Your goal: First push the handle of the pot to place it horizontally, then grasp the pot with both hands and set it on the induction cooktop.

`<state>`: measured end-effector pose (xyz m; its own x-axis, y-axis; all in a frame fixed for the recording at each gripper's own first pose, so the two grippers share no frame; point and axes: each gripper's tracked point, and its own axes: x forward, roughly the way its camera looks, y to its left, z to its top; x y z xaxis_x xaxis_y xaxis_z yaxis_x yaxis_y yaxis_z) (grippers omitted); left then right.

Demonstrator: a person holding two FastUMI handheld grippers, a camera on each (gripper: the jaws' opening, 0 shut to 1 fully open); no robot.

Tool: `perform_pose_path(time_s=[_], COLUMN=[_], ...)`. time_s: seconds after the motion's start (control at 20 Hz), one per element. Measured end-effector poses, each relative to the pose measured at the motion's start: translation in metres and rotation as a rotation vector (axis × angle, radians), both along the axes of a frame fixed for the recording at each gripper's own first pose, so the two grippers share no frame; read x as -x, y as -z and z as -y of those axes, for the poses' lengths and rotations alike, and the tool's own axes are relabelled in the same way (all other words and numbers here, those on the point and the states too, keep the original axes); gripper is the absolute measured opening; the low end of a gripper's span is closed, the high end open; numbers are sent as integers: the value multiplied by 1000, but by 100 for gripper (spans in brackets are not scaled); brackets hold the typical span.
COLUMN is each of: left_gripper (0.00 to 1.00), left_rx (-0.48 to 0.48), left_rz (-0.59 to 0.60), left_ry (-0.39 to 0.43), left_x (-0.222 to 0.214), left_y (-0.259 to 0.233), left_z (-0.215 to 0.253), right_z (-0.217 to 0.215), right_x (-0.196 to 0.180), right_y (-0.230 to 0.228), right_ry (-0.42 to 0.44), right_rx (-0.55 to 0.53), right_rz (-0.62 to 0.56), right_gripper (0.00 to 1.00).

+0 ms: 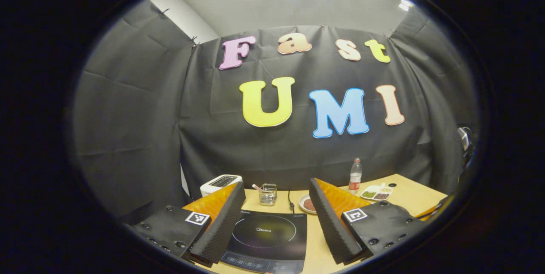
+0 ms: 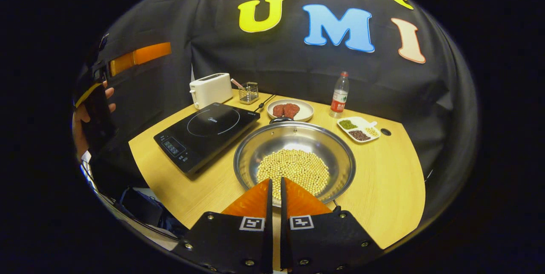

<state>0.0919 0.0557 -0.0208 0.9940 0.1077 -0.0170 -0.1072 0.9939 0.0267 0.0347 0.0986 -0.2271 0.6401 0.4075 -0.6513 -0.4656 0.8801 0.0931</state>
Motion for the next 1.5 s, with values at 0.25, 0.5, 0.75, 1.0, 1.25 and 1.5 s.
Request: perform_pose_path(time_s=[0.25,0.5,0.75,1.0,1.25,1.5], left_gripper=[92,100,91,100,91,97], left_rx=[-18,-19,-19,-19,-20,-20], left_rz=[-11,-35,-41,-58,-66,-68], left_ry=[11,11,6,-1,0,-3], left_x=[-9,-12,-20,-27,-32,-36], left_y=[2,10,14,21,23,25], left_z=[20,34,43,46,51,57], right_z=[5,13,21,23,41,59], right_x=[16,28,25,22,13,3], right_y=[30,56,75,77,81,85], right_ry=[-50,-106,-102,-84,-58,-35], right_rx=[-13,20,23,-24,5,28], right_rz=[-137,-235,-318,-364,-375,-371], right_gripper=[7,8,8,6,6,6])
